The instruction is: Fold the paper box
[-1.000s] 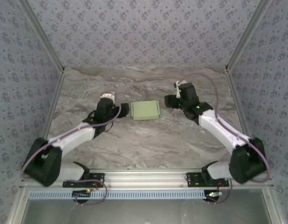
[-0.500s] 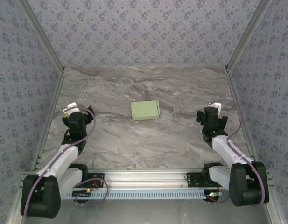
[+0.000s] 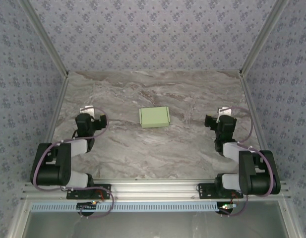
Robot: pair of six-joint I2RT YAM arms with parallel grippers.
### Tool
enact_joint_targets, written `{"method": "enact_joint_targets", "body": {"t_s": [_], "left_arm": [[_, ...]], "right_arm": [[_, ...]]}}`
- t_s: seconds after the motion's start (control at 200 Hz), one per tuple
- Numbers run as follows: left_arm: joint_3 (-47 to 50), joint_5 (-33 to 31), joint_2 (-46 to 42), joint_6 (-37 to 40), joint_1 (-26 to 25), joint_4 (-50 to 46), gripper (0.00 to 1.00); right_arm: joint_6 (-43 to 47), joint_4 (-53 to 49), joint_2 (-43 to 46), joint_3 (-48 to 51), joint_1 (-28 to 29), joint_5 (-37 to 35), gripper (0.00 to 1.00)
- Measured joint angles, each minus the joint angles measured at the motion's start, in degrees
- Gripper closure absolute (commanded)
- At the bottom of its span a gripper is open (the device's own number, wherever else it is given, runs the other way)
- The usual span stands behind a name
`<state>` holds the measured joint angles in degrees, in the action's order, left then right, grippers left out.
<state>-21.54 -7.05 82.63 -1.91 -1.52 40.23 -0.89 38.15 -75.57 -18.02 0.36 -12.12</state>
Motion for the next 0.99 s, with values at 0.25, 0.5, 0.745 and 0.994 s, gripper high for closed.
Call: {"method": "enact_joint_targets", "body": {"t_s": [0.25, 0.5, 0.745, 0.994], "left_arm": [[-0.5, 3.4, 5.6, 0.2, 2.6, 3.7, 0.01], [-0.8, 4.3, 5.6, 0.2, 2.6, 4.2, 0.01], [-0.8, 4.5, 5.6, 0.2, 2.6, 4.2, 0.01], [-0.8, 4.5, 5.6, 0.2, 2.6, 4.4, 0.01]], "right_arm": [[1.2, 8.1, -8.5, -0.1, -0.1, 3.7, 0.01], [1.6, 7.1, -11.6, -3.0, -1.5, 6.5, 0.01], [1.6, 7.1, -11.6, -3.0, -1.6, 7.3, 0.01], [1.6, 7.1, -11.6, -3.0, -1.6, 7.2, 0.01]]}}
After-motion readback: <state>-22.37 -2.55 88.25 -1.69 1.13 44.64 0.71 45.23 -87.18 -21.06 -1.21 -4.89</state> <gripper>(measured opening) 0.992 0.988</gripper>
